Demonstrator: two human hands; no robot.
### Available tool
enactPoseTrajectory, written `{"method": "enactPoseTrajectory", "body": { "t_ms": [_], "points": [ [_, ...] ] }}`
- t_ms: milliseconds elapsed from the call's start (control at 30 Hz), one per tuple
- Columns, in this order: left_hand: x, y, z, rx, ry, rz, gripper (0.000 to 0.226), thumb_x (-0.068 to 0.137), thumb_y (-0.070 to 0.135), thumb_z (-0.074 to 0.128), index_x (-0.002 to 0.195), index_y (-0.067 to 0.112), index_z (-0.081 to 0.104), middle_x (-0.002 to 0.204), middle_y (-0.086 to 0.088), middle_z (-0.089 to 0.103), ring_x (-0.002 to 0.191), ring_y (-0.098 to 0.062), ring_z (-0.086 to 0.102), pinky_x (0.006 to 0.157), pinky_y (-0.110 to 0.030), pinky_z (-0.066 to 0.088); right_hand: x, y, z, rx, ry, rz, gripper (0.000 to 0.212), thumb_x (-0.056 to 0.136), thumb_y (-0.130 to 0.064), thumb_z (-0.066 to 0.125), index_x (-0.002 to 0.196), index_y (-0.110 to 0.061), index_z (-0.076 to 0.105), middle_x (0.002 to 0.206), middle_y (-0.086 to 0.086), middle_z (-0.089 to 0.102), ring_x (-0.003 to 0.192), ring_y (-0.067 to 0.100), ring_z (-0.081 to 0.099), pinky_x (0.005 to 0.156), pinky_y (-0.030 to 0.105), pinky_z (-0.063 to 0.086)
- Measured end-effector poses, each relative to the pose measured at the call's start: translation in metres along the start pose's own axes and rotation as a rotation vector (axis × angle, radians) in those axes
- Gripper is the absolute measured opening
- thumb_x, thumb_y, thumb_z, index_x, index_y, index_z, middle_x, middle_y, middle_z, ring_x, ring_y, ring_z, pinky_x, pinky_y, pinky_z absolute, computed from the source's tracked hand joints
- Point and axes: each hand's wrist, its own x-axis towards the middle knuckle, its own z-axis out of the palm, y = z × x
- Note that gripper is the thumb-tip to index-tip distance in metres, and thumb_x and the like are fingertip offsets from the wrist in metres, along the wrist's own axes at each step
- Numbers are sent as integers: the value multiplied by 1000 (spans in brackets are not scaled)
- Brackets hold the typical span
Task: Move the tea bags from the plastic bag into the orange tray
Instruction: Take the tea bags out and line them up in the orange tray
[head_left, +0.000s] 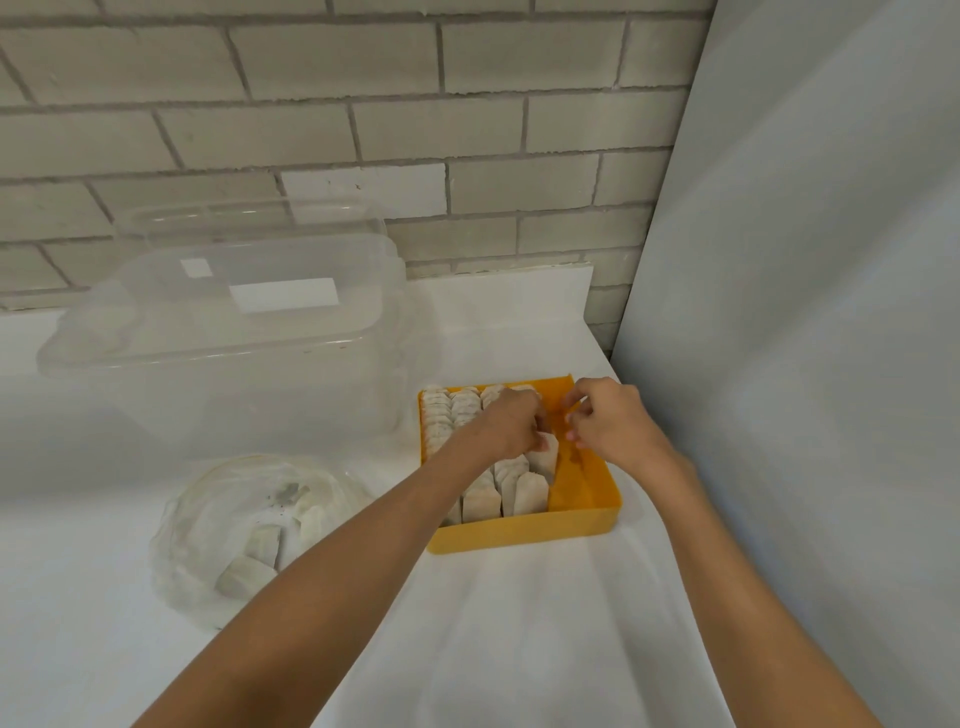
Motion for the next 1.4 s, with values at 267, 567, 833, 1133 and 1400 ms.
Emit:
{"method": "enactPoseTrajectory", "body": {
  "t_ms": [267, 567, 833, 1133, 1400],
  "points": [
    [-21, -15, -12, -92, 143, -4, 23, 82, 7, 70, 105, 8, 67, 102, -8, 67, 98, -21, 62, 81, -22, 45, -6, -12, 20, -195, -153, 34, 11, 93, 0, 44, 90, -8, 51, 106, 10, 49, 82, 20, 50, 66, 25, 41],
    [-64, -9, 11, 114, 142, 34, 12, 84, 34, 66, 89, 25, 71, 105, 0, 59, 101, -19, 53, 81, -36, 49, -11, -19, 30, -215, -127, 64, 26, 94, 1, 45, 73, -13, 40, 85, 1, 41, 74, 16, 44, 69, 25, 37],
    [-69, -14, 15, 173, 156, 10, 16, 86, 33, 63, 100, 27, 67, 112, -2, 53, 109, -23, 50, 89, -35, 38, -9, -17, 36, -193, -99, 73, 35, 92, 3, 45, 67, -18, 34, 79, 0, 43, 68, 12, 43, 55, 20, 36],
    [-69, -12, 22, 143, 158, -7, 21, 86, 40, 62, 104, 29, 67, 111, -2, 50, 111, -25, 47, 93, -38, 36, -13, -15, 30, -147, -118, 44, 20, 93, -1, 48, 112, -7, 53, 118, 14, 49, 90, 23, 48, 77, 28, 42],
    [-76, -19, 12, 209, 139, -126, 17, 84, 37, 63, 95, 24, 66, 117, -3, 50, 117, -26, 43, 97, -39, 32, -14, -6, 25, -105, -66, -21, 34, 92, -3, 49, 126, -10, 52, 123, 15, 53, 111, 29, 52, 86, 31, 45]
  ]
}}
